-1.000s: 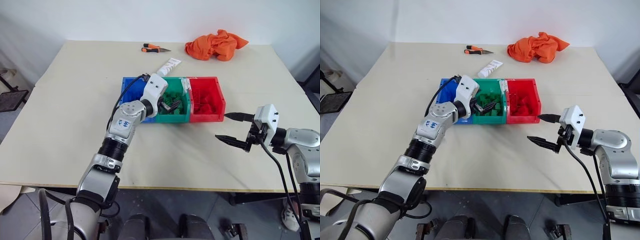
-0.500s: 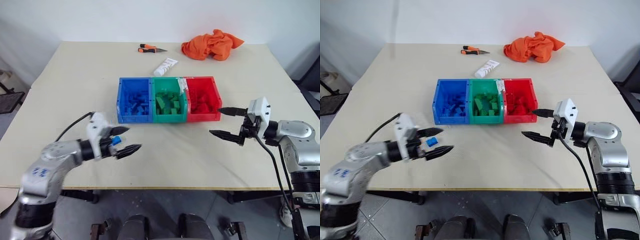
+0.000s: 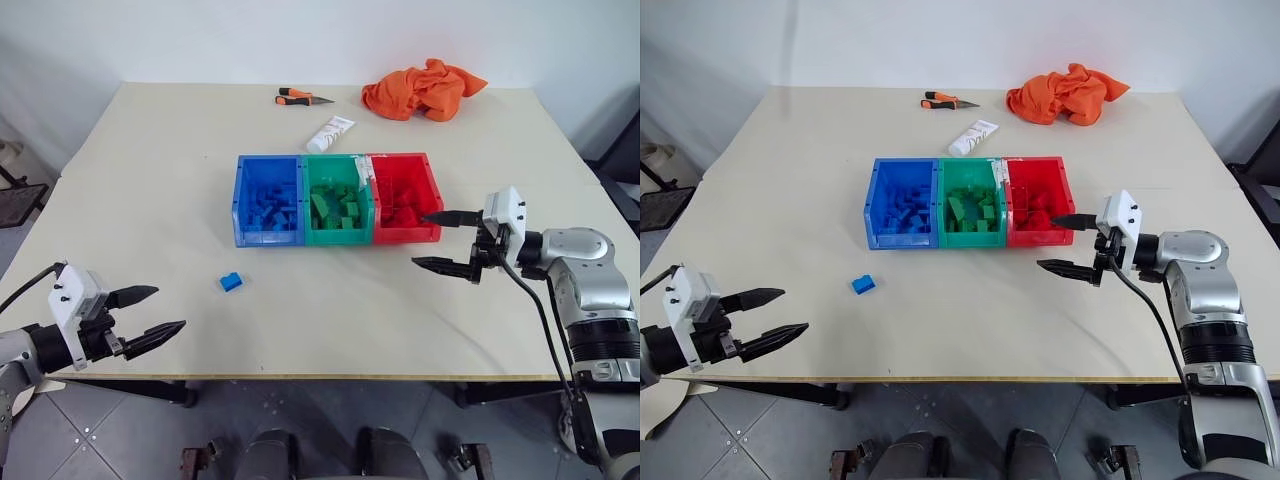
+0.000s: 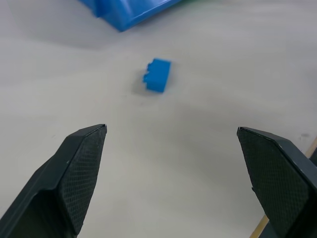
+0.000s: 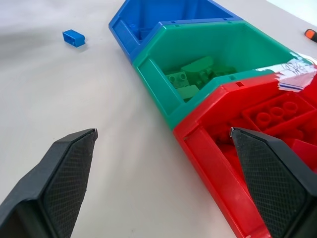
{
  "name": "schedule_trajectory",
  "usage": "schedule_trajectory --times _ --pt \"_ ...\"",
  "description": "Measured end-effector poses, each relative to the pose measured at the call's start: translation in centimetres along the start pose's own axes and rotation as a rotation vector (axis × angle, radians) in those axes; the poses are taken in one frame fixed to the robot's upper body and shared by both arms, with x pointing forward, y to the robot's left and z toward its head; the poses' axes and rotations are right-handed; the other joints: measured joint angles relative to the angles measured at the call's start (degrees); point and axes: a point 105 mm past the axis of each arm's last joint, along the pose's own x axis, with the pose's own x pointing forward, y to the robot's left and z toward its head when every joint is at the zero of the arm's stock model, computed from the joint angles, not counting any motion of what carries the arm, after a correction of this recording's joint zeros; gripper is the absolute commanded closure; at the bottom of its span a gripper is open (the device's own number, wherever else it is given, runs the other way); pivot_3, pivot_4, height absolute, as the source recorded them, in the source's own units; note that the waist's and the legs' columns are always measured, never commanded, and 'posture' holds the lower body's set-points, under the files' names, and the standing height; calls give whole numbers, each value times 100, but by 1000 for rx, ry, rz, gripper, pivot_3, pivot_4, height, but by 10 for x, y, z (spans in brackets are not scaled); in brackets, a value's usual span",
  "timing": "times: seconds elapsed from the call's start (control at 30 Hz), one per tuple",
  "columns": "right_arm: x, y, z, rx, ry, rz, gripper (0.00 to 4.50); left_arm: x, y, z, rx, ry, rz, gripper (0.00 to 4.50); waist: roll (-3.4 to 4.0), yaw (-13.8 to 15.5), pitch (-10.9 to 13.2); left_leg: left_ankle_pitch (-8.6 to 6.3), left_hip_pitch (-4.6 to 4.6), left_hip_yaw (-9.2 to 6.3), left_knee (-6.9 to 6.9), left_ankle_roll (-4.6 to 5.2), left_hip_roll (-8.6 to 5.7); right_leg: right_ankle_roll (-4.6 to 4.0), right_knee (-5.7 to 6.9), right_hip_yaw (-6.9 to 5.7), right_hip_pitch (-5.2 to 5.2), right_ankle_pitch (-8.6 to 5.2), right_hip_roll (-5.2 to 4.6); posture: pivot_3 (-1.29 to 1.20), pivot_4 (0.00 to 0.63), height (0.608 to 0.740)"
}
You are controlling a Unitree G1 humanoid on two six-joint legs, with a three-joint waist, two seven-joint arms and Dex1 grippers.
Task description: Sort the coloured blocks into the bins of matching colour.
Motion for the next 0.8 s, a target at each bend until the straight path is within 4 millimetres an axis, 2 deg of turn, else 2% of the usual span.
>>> schedule_trajectory --times 0.13,0.3,0.43,0.57,0.67,0.8 --pt "0 0 -1 2 1 0 0 16 1 -1 10 7 -32 14 0 -13 0 -1 1 0 -1 -1 0 0 5 1 -1 0 -2 0 150 740" --pt "0 3 -2 3 1 -1 0 57 13 5 56 -13 -41 14 1 0 -1 0 1 2 1 0 -3 1 17 -4 -4 1 -1 0 150 740" --pt "0 5 -1 -2 3 -4 0 89 23 2 76 6 -60 14 -2 -5 -2 0 1 8 1 0 -4 2 23 -6 -10 1 6 0 150 740" --pt "-2 9 -6 12 18 -14 0 106 27 -1 102 25 -98 14 -3 -6 -3 0 3 17 2 1 -3 2 25 -6 -12 1 8 0 150 740" --pt "-2 11 -4 7 19 -17 0 114 25 1 144 24 -134 677 -2 6 -4 1 4 21 5 2 -3 3 25 -3 -11 2 6 0 150 740" --pt "-5 12 -2 0 15 -28 0 122 25 3 151 -1 -146 1954 -3 37 -5 2 2 17 8 4 -7 7 27 -4 -10 4 3 0 150 740"
